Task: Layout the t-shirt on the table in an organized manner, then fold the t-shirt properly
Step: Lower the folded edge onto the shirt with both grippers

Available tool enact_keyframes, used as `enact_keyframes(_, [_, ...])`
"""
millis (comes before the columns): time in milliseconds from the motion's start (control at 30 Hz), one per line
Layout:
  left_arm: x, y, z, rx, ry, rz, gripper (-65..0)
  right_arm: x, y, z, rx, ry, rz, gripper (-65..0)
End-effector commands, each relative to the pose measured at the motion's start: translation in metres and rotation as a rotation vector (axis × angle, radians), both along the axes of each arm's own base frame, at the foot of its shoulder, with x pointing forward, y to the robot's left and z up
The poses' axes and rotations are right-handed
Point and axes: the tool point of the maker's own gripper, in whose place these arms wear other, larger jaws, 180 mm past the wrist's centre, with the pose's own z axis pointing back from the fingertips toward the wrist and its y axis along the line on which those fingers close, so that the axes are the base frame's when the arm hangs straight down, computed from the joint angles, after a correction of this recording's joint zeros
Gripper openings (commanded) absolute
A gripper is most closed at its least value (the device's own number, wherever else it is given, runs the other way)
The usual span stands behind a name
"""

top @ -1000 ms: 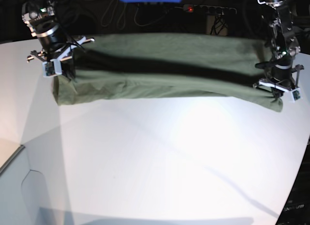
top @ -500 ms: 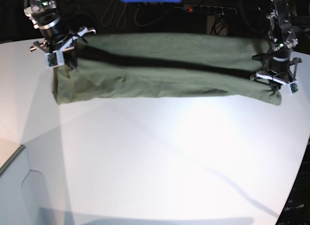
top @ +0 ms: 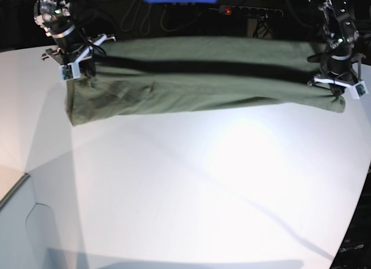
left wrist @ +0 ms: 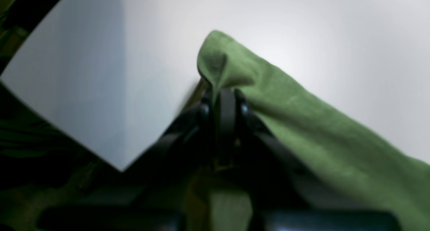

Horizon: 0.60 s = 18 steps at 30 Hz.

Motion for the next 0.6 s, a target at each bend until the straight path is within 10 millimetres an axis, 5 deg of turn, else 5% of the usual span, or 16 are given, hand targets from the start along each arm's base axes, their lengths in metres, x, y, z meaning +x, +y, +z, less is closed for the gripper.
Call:
enact_keyframes(0, [0.005, 0.007, 0.013, 0.031, -0.040, 0.006, -65.0, 0.002, -0.001, 0.007, 0.003, -0.030, 0.003, -65.0])
enact_keyframes(567, [0.027, 0.002, -0.027, -0.068, 0.006, 0.046, -65.0, 0.010, 0.013, 0.002, 0.027, -0.027, 0.030, -65.0])
